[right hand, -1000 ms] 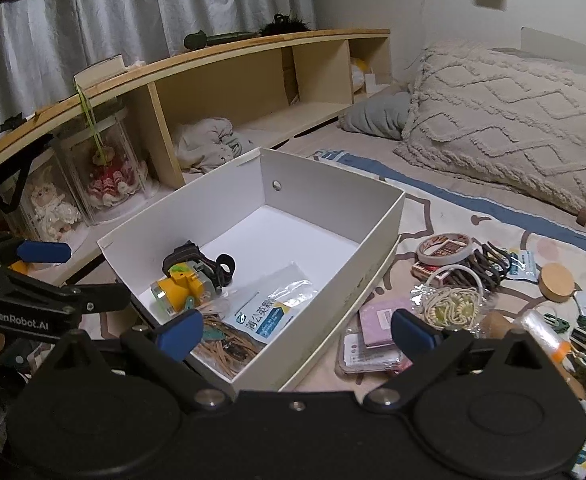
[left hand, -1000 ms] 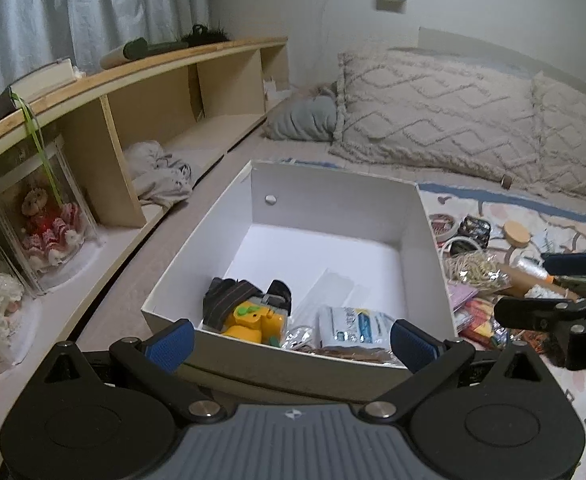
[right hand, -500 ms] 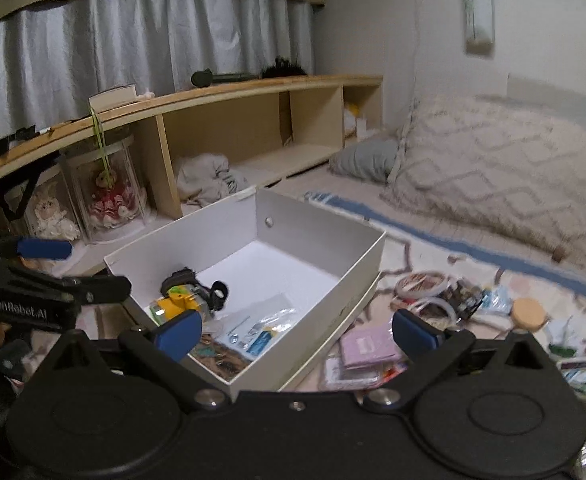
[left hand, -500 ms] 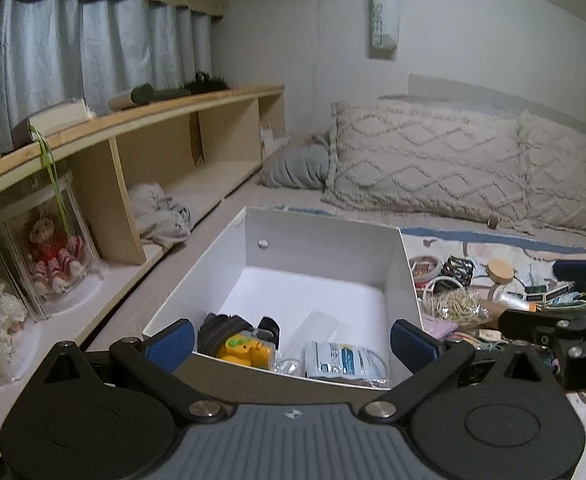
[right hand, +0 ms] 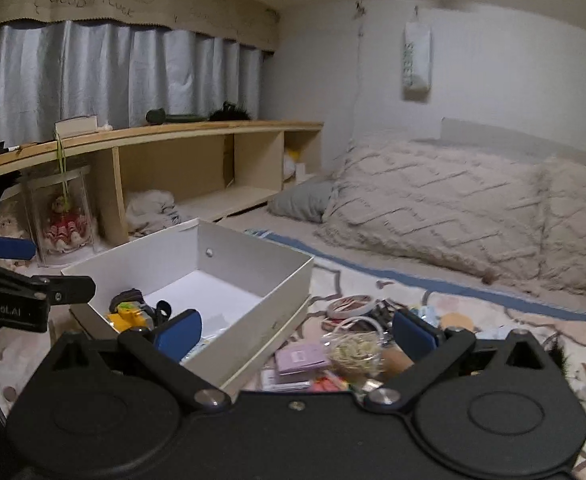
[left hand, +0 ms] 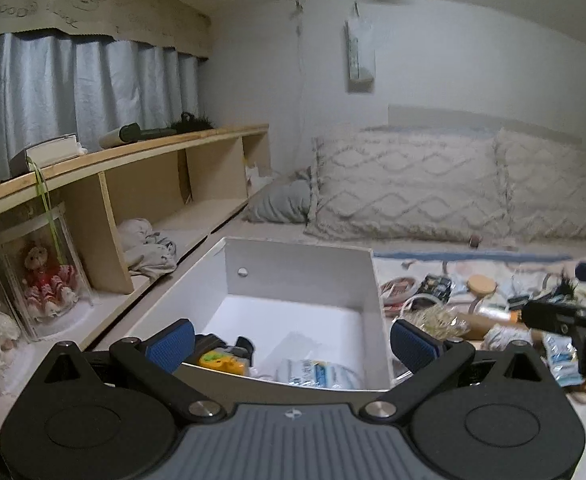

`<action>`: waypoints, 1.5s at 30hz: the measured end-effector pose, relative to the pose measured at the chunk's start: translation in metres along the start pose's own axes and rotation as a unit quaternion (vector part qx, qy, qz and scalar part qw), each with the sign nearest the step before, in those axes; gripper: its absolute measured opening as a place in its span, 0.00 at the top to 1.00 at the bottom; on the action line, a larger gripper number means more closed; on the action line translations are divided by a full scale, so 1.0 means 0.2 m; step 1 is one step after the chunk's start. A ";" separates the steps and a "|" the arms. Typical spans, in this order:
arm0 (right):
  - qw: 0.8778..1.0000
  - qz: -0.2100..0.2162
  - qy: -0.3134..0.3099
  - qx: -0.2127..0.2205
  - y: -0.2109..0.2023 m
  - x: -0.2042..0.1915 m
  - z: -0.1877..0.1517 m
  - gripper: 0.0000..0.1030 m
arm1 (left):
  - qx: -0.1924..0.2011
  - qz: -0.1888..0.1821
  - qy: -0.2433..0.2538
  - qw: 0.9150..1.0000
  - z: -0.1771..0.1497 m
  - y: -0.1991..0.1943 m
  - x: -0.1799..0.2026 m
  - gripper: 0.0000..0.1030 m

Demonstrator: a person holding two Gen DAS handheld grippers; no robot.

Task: Organize objects
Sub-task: 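Withdraw both tools from the box back over the cluttered bed, then move the right tool toward the brown tape roll and bags while the left tool hovers over the bed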

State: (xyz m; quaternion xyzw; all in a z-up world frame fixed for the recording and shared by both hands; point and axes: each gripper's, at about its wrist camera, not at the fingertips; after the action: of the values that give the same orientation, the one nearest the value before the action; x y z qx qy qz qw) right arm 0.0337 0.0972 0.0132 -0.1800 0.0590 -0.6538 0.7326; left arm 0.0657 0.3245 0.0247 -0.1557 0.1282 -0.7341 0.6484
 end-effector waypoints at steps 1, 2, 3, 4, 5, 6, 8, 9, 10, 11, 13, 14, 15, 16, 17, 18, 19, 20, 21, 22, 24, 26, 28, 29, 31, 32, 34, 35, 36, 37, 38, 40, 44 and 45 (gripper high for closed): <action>1.000 -0.001 0.007 0.004 -0.02 0.02 -0.02 0.00 | 0.004 -0.006 0.001 1.000 -0.03 -0.01 0.02 0.00; 1.000 -0.005 0.013 0.007 -0.04 0.03 -0.04 0.00 | 0.006 -0.011 0.003 1.000 -0.05 -0.01 0.03 0.00; 1.000 -0.014 0.021 0.012 -0.07 0.03 -0.07 0.00 | 0.008 -0.016 0.004 1.000 -0.07 -0.02 0.05 0.00; 0.999 -0.024 0.028 0.014 -0.08 0.05 -0.09 0.00 | 0.013 -0.021 0.005 1.000 -0.10 -0.03 0.08 0.00; 0.999 -0.034 0.033 0.016 -0.10 0.06 -0.12 0.00 | 0.016 -0.025 0.006 1.000 -0.12 -0.03 0.10 0.00; 0.998 -0.041 0.038 0.018 -0.12 0.07 -0.14 0.00 | 0.018 -0.030 0.006 0.999 -0.14 -0.04 0.11 0.00; 0.997 -0.054 0.046 0.017 -0.15 0.10 -0.20 0.00 | 0.017 -0.042 0.004 0.999 -0.17 -0.04 0.16 0.00; 0.997 -0.062 0.048 0.016 -0.16 0.11 -0.23 0.00 | 0.014 -0.047 0.003 0.999 -0.19 -0.03 0.18 0.00; 0.996 -0.070 0.049 0.014 -0.17 0.11 -0.25 0.00 | 0.011 -0.049 0.001 0.999 -0.21 -0.03 0.20 0.00; 0.996 -0.078 0.050 0.012 -0.19 0.12 -0.28 0.00 | 0.008 -0.051 -0.001 0.999 -0.23 -0.02 0.22 0.00; 0.994 -0.090 0.057 0.005 -0.21 0.13 -0.33 0.00 | 0.003 -0.055 -0.007 0.998 -0.28 -0.01 0.25 0.00; 0.994 -0.094 0.060 0.001 -0.21 0.14 -0.35 0.00 | 0.001 -0.056 -0.009 0.998 -0.30 -0.01 0.27 0.00; 0.993 -0.098 0.062 -0.007 -0.22 0.15 -0.39 0.00 | -0.001 -0.057 -0.011 0.998 -0.33 0.00 0.29 0.00; 0.993 -0.100 0.063 -0.018 -0.23 0.16 -0.42 0.00 | -0.005 -0.059 -0.009 0.998 -0.35 0.01 0.31 0.00; 0.992 -0.101 0.063 -0.028 -0.23 0.16 -0.45 0.00 | -0.010 -0.058 -0.007 0.998 -0.38 0.02 0.33 0.00; 0.992 -0.104 0.064 -0.037 -0.23 0.17 -0.48 0.00 | -0.016 -0.058 -0.006 0.998 -0.40 0.03 0.35 0.00; 0.991 -0.108 0.064 -0.044 -0.23 0.17 -0.51 0.00 | -0.022 -0.058 -0.005 0.998 -0.42 0.04 0.36 0.00; 0.990 -0.112 0.065 -0.051 -0.23 0.18 -0.55 0.00 | -0.031 -0.058 -0.007 0.998 -0.45 0.05 0.37 0.00; 0.989 -0.114 0.066 -0.059 -0.23 0.18 -0.58 0.00 | -0.039 -0.058 -0.008 0.998 -0.47 0.06 0.38 0.00; 0.989 -0.116 0.070 -0.066 -0.23 0.19 -0.61 0.00 | -0.045 -0.059 -0.008 0.997 -0.48 0.07 0.39 0.00; 0.986 -0.119 0.085 -0.081 -0.23 0.20 -0.67 0.00 | -0.057 -0.058 -0.004 0.997 -0.52 0.09 0.41 0.00; 0.983 -0.124 0.099 -0.095 -0.23 0.22 -0.71 0.00 | -0.067 -0.059 0.006 0.996 -0.55 0.11 0.44 0.00; 0.978 -0.134 0.110 -0.112 -0.22 0.23 -0.77 0.00 | -0.077 -0.061 0.016 0.995 -0.59 0.13 0.47 0.00; 0.976 -0.140 0.115 -0.124 -0.21 0.24 -0.79 0.00 | -0.085 -0.063 0.020 0.994 -0.60 0.15 0.48 0.00; 0.972 -0.142 0.121 -0.144 -0.18 0.25 -0.83 0.00 | -0.110 -0.067 0.028 0.991 -0.62 0.17 0.51 0.00; 0.971 -0.141 0.123 -0.150 -0.18 0.26 -0.85 0.00 | -0.123 -0.068 0.032 0.990 -0.63 0.19 0.52 0.00; 0.969 -0.142 0.123 -0.163 -0.16 0.27 -0.86 0.00 | -0.146 -0.072 0.036 0.986 -0.66 0.23 0.55 0.00; 0.968 -0.143 0.122 -0.169 -0.15 0.27 -0.87 0.00 | -0.159 -0.074 0.037 0.984 -0.67 0.25 0.56 0.00; 0.966 -0.144 0.121 -0.175 -0.14 0.27 -0.88 0.00 | -0.169 -0.075 0.037 0.982 -0.68 0.27 0.57 0.00; 0.965 -0.146 0.120 -0.180 -0.13 0.27 -0.89 0.00 | -0.177 -0.076 0.038 0.981 -0.70 0.28 0.57 0.00; 0.964 -0.147 0.121 -0.186 -0.12 0.28 -0.90 0.00 | -0.183 -0.076 0.039 0.979 -0.71 0.29 0.58 0.00; 0.961 -0.147 0.125 -0.197 -0.11 0.29 -0.92 0.00 | -0.192 -0.074 0.041 0.978 -0.74 0.32 0.59 0.00; 0.957 -0.151 0.133 -0.210 -0.10 0.32 -0.95 0.00 | -0.207 -0.072 0.045 0.975 -0.78 0.36 0.62 0.00; 0.956 -0.154 0.134 -0.212 -0.10 0.33 -0.96 0.00 | -0.211 -0.071 0.046 0.974 -0.80 0.37 0.62 0.00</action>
State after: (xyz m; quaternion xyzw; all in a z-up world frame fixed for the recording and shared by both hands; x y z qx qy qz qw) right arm -0.0368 -0.0057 -0.1487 -0.2486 0.2653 -0.7496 0.5531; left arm 0.0571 0.1895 -0.1431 -0.2639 0.2987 -0.7409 0.5406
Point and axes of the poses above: each gripper's, at about its wrist camera, not at the fingertips, and y roughly the way its jaws point, x to its right, z to its top, and after that the axes turned 11 degrees about -y, right-handed
